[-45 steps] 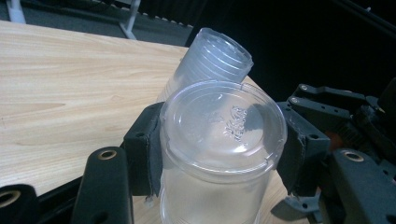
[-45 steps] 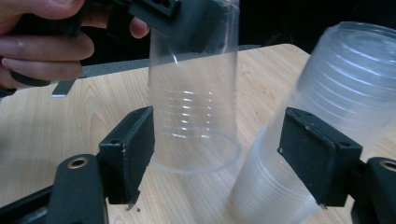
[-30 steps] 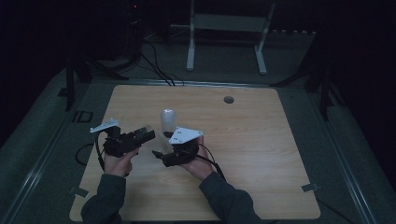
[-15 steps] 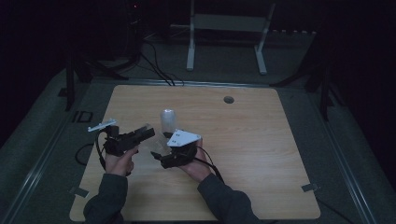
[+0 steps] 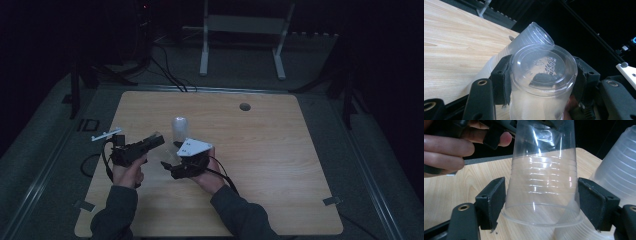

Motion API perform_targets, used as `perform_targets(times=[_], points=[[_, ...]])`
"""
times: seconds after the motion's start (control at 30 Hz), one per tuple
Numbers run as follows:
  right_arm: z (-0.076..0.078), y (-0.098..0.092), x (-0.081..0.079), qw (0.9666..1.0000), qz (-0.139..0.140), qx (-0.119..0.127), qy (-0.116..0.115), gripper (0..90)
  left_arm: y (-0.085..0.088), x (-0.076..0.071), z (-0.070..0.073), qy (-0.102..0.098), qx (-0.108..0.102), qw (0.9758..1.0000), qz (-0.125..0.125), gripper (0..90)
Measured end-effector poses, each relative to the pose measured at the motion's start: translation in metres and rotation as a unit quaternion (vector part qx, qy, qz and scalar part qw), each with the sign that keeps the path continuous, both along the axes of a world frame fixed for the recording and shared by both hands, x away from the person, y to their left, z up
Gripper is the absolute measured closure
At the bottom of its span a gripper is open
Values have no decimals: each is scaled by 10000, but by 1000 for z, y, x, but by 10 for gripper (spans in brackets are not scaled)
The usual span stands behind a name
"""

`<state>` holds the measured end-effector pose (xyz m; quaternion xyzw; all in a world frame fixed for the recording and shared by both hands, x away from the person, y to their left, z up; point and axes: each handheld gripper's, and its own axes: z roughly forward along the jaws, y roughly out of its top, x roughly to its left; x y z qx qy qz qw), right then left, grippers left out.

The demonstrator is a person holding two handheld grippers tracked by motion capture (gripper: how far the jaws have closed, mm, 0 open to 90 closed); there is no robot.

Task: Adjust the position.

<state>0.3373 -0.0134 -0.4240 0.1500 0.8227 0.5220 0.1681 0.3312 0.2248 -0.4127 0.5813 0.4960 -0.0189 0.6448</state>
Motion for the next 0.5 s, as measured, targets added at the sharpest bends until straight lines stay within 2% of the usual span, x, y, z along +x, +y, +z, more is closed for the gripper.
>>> perform_targets(times=[0.23,0.37,0.5], points=[[0,1,0,9999,19,-100,18,282,-2,-1,2,-45,182,9998,-23,414],[1,-1,0,9999,14,-137,-19,300,-4,-1,4,-107,253,9996,-77,380],[2,-2,0,9999,25,-166,-1,302,-5,-1,6,-133,316,9994,-82,299]])
